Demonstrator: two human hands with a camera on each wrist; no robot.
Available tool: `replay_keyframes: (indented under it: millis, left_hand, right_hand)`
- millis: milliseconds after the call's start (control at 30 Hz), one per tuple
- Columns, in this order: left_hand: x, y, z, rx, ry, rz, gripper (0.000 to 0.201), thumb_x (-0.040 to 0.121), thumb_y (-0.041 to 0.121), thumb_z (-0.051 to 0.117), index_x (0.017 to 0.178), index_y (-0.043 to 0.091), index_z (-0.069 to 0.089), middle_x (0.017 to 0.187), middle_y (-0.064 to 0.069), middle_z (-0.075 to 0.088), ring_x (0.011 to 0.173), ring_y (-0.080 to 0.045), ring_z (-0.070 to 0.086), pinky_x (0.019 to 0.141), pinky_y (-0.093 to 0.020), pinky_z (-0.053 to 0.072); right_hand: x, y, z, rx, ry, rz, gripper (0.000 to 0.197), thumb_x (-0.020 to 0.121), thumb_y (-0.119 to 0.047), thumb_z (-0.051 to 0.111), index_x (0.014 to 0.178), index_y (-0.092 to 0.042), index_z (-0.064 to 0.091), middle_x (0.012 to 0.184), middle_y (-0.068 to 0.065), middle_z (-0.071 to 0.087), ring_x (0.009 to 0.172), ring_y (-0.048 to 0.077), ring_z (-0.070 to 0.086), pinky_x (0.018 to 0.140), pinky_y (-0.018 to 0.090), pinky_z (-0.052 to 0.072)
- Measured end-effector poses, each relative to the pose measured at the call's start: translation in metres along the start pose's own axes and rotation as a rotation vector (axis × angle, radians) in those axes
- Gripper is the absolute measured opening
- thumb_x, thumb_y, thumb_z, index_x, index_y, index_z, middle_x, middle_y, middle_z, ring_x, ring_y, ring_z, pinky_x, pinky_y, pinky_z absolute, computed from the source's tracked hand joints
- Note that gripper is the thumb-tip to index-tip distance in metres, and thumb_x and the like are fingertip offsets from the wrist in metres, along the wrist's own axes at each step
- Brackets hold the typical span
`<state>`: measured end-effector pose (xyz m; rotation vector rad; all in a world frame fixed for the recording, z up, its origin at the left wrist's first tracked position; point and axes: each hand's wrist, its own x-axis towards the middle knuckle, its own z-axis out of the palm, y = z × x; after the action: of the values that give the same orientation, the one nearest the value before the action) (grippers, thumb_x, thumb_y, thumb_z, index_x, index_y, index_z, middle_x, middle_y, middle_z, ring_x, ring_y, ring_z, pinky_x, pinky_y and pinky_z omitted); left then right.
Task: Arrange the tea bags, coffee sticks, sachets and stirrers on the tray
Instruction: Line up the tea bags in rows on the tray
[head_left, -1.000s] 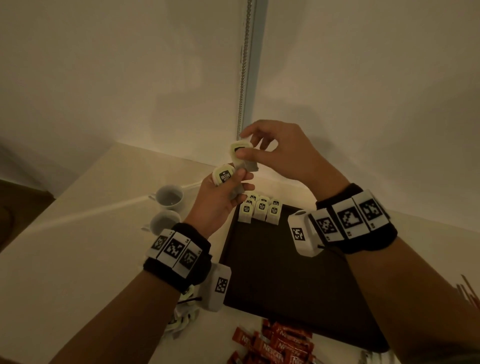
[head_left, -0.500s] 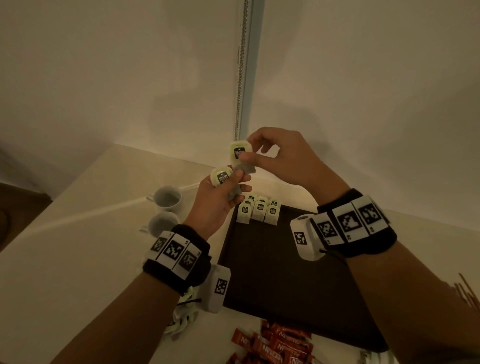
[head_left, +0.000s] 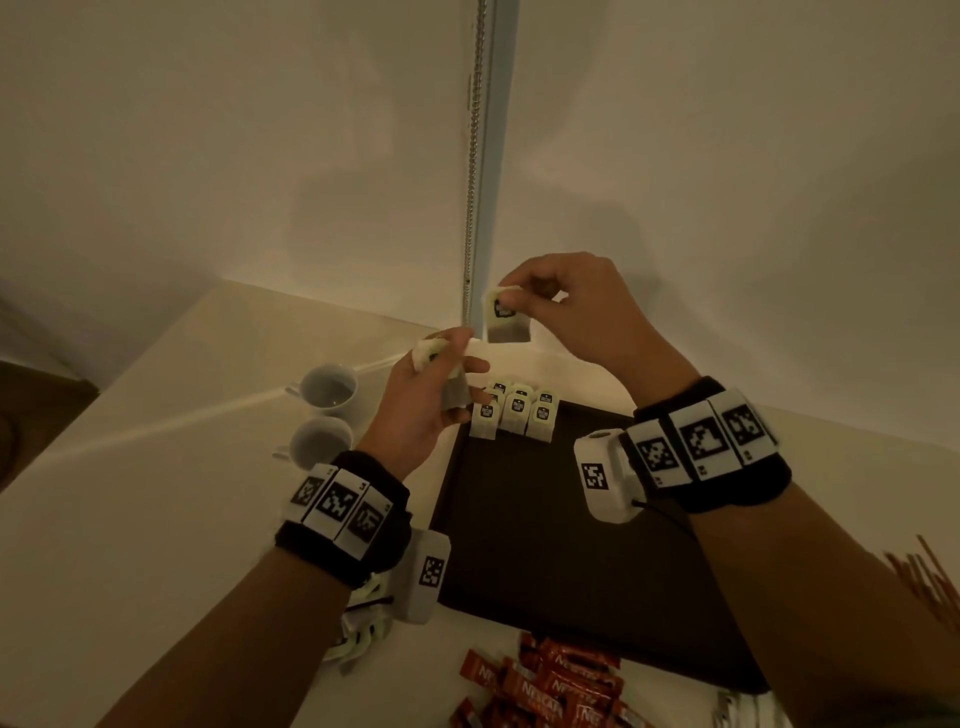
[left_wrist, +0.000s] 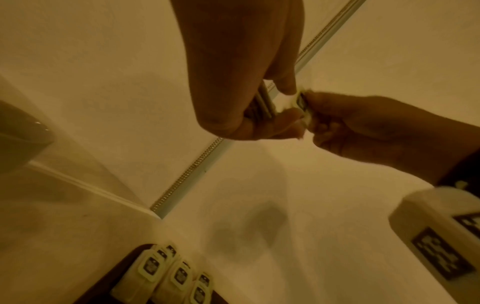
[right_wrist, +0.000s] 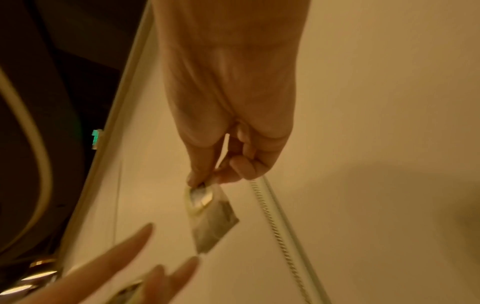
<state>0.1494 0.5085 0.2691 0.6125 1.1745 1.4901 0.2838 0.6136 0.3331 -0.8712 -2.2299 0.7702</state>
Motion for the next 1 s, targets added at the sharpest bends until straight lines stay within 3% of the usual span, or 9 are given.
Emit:
replay_keyframes:
  millis: [67, 133, 233, 333, 600, 900, 1000]
  left_hand:
    - [0.004, 0.000, -0.009, -0.016, 0.022, -0.028, 0.033, 0.094, 0.047, 0.043, 0.101, 0.020, 0.062, 0.075, 0.002, 0.068, 0.055, -0.016, 0.062, 0.041, -0.019, 0.037]
    - [0.006, 0.000, -0.017, -0.056, 0.017, -0.053, 0.046, 0.095, 0.055, 0.031, 0.099, 0.020, 0.060, 0.074, 0.001, 0.068, 0.053, -0.016, 0.061, 0.040, -0.018, 0.035]
    - [0.011, 0.001, -0.024, -0.101, 0.010, -0.071, 0.057, 0.095, 0.060, 0.020, 0.099, 0.017, 0.058, 0.071, -0.001, 0.068, 0.051, -0.017, 0.062, 0.037, -0.016, 0.034]
    - [0.015, -0.002, -0.027, -0.090, 0.014, -0.078, 0.059, 0.095, 0.059, 0.018, 0.098, 0.017, 0.058, 0.070, -0.002, 0.069, 0.050, -0.017, 0.062, 0.036, -0.016, 0.034]
    - [0.025, -0.008, -0.038, -0.053, 0.055, -0.093, 0.057, 0.096, 0.057, 0.020, 0.093, 0.016, 0.060, 0.069, -0.001, 0.068, 0.051, -0.017, 0.063, 0.039, -0.017, 0.038]
    - [0.030, -0.012, -0.046, -0.084, 0.028, -0.090, 0.066, 0.095, 0.060, 0.012, 0.096, 0.013, 0.058, 0.070, -0.005, 0.068, 0.054, -0.019, 0.064, 0.040, -0.018, 0.042]
    - [0.031, -0.013, -0.044, -0.083, 0.023, -0.098, 0.069, 0.095, 0.060, 0.010, 0.095, 0.011, 0.058, 0.070, -0.008, 0.068, 0.055, -0.020, 0.064, 0.040, -0.018, 0.042]
  right_hand:
    - [-0.008, 0.023, 0.004, -0.065, -0.071, 0.118, 0.013, 0.087, -0.016, 0.064, 0.097, -0.016, 0.072, 0.083, -0.009, 0.064, 0.070, -0.004, 0.054, 0.065, 0.005, 0.038]
    - [-0.022, 0.054, 0.017, -0.133, -0.185, 0.253, 0.016, 0.091, -0.015, 0.059, 0.103, -0.015, 0.069, 0.091, -0.006, 0.062, 0.075, 0.001, 0.052, 0.069, 0.012, 0.038]
    - [-0.049, 0.101, 0.046, -0.156, -0.328, 0.443, 0.018, 0.092, -0.011, 0.057, 0.108, -0.010, 0.064, 0.108, 0.005, 0.062, 0.087, 0.012, 0.054, 0.077, 0.021, 0.042]
    - [-0.069, 0.137, 0.077, -0.106, -0.401, 0.586, 0.016, 0.090, -0.012, 0.059, 0.106, -0.011, 0.061, 0.112, 0.008, 0.063, 0.093, 0.015, 0.057, 0.082, 0.026, 0.049]
    - [-0.059, 0.173, 0.115, -0.133, -0.151, 0.594, 0.010, 0.088, -0.010, 0.062, 0.096, -0.004, 0.064, 0.103, 0.012, 0.067, 0.097, 0.023, 0.062, 0.082, 0.028, 0.051]
    - [-0.041, 0.188, 0.130, -0.205, -0.134, 0.611, 0.010, 0.086, -0.011, 0.065, 0.094, -0.008, 0.068, 0.104, 0.009, 0.068, 0.095, 0.020, 0.063, 0.082, 0.027, 0.050]
    - [-0.038, 0.191, 0.131, -0.212, -0.124, 0.626, 0.008, 0.086, -0.009, 0.065, 0.093, -0.008, 0.067, 0.104, 0.010, 0.067, 0.094, 0.020, 0.062, 0.076, 0.021, 0.047]
